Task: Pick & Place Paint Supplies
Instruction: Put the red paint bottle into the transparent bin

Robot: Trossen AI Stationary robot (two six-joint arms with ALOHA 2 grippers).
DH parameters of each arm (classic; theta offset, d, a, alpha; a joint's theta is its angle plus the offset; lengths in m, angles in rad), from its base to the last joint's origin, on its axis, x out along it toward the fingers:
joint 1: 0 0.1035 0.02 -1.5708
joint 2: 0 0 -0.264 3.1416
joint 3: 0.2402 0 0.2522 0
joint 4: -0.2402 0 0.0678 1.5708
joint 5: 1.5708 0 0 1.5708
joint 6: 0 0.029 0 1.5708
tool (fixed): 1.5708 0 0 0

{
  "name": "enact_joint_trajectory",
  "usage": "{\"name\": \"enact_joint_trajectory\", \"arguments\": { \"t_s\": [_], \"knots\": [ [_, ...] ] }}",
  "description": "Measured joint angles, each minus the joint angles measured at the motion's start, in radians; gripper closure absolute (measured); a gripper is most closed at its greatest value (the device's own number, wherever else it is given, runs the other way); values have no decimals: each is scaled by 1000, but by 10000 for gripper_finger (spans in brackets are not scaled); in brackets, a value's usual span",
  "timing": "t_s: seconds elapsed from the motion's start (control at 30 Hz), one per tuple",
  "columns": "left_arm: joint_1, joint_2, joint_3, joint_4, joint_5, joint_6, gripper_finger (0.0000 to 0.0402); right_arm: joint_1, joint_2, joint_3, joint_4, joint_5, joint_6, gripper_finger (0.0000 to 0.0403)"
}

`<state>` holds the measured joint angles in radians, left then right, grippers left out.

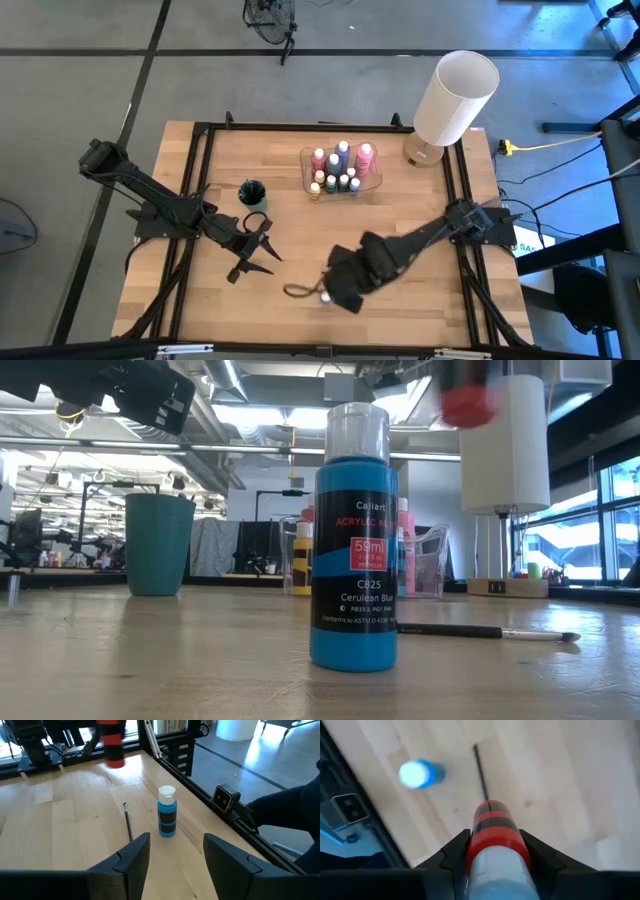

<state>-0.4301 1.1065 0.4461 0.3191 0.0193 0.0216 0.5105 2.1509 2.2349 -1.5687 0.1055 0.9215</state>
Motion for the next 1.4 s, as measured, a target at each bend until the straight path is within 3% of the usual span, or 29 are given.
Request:
{"name": "enact_joint_trajectory", "arguments": {
  "t_s": [0.57, 0.87, 1.4],
  "knots": [
    [0, 0, 0, -2, 0, 0, 221, -239, -16, -2, -2, -37, -483, 263],
    [0, 0, 0, -2, 0, 0, 221, -279, -49, -2, -2, 87, -696, 264],
    [0, 0, 0, -3, 0, 0, 221, -333, -97, -2, -2, 138, -860, 264]
  ]
}}
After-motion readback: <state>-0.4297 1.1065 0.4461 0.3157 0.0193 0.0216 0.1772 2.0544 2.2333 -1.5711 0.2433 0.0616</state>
